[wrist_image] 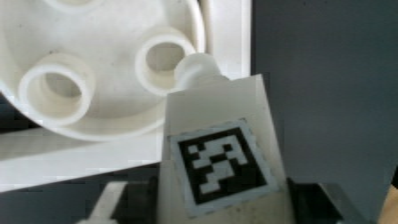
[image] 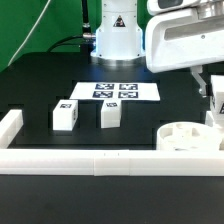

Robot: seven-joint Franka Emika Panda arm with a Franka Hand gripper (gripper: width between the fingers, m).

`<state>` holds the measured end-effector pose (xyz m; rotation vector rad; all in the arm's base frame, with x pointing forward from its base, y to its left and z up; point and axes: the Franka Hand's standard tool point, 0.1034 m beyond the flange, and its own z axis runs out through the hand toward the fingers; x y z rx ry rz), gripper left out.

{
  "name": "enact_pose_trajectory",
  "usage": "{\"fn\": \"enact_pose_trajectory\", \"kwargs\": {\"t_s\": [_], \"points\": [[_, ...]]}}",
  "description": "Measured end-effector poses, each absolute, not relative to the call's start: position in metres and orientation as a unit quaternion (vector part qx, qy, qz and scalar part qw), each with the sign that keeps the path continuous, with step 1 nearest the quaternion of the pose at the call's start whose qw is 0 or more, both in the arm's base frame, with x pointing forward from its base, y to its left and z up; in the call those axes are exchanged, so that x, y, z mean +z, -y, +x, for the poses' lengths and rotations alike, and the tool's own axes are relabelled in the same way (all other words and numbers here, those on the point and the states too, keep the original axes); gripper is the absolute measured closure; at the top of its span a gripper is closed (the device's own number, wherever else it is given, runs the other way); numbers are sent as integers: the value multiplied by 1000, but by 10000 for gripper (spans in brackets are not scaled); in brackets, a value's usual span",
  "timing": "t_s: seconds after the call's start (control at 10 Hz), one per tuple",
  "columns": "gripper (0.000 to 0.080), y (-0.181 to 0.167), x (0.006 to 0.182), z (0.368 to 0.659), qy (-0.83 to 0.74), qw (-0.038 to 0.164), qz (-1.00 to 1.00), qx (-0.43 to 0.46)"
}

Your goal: Assemble stool

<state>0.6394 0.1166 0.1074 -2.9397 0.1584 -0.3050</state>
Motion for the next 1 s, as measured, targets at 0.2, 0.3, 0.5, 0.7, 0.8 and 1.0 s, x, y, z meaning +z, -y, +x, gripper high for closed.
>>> {"fn": "enact_pose_trajectory", "kwargs": {"t_s": [0.2,0.3,0.5,0.7,0.8,1.0], "points": [[472,-117,107,640,-57,91,-988,-115],[472,-119,106,635,-59,90,-987,-115],[472,-115,108,638,-61,87,-977,-185],[472,-115,105,633,-60,84,-974,-200],[472,-114,105,633,-60,84,-974,-200],[472,-105,103,631,-63,81,-973,-207]]}}
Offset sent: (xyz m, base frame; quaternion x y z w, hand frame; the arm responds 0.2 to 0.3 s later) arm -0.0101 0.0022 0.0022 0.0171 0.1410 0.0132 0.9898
